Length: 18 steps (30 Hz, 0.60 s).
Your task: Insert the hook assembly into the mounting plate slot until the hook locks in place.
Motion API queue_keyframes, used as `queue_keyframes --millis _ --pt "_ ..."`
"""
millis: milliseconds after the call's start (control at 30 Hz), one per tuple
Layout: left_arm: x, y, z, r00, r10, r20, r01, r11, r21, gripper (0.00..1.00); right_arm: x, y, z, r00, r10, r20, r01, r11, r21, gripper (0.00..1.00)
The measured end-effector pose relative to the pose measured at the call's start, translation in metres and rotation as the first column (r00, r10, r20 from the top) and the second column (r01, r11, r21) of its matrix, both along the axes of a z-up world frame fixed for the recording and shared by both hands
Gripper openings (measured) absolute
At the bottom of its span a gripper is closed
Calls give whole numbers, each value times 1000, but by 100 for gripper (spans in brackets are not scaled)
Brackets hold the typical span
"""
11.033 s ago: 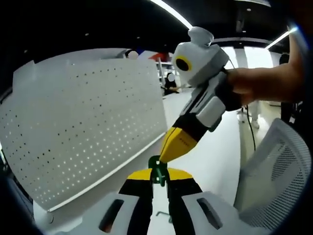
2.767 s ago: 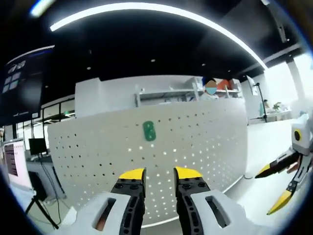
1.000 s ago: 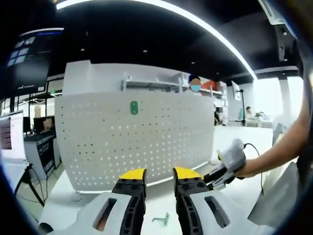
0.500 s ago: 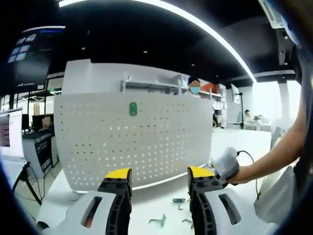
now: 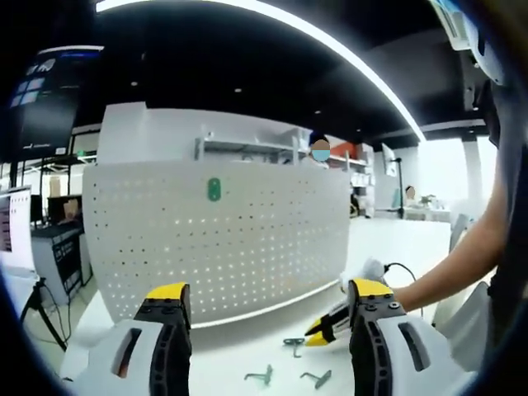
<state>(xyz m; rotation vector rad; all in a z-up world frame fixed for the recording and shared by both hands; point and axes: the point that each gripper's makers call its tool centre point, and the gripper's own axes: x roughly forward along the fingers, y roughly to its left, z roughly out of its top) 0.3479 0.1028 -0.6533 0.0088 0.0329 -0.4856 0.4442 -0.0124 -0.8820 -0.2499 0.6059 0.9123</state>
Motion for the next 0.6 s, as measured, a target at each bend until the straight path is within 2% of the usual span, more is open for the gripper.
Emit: queue_keyframes --millis 100,500,600 --pt "-1 -2 2 1000 -10 6 10 1000 -6 89 2 1 -2 1000 2 -2 -2 1000 0 13" --pt "0 1 -2 1000 2 -12 -2 1000 5 87 4 5 -10 999 37 9 -37 999 -25 5" --pt "0 3 -3 1000 8 -14 -8 1000 2 86 4 4 -10 998 47 29 -46 998 -35 3"
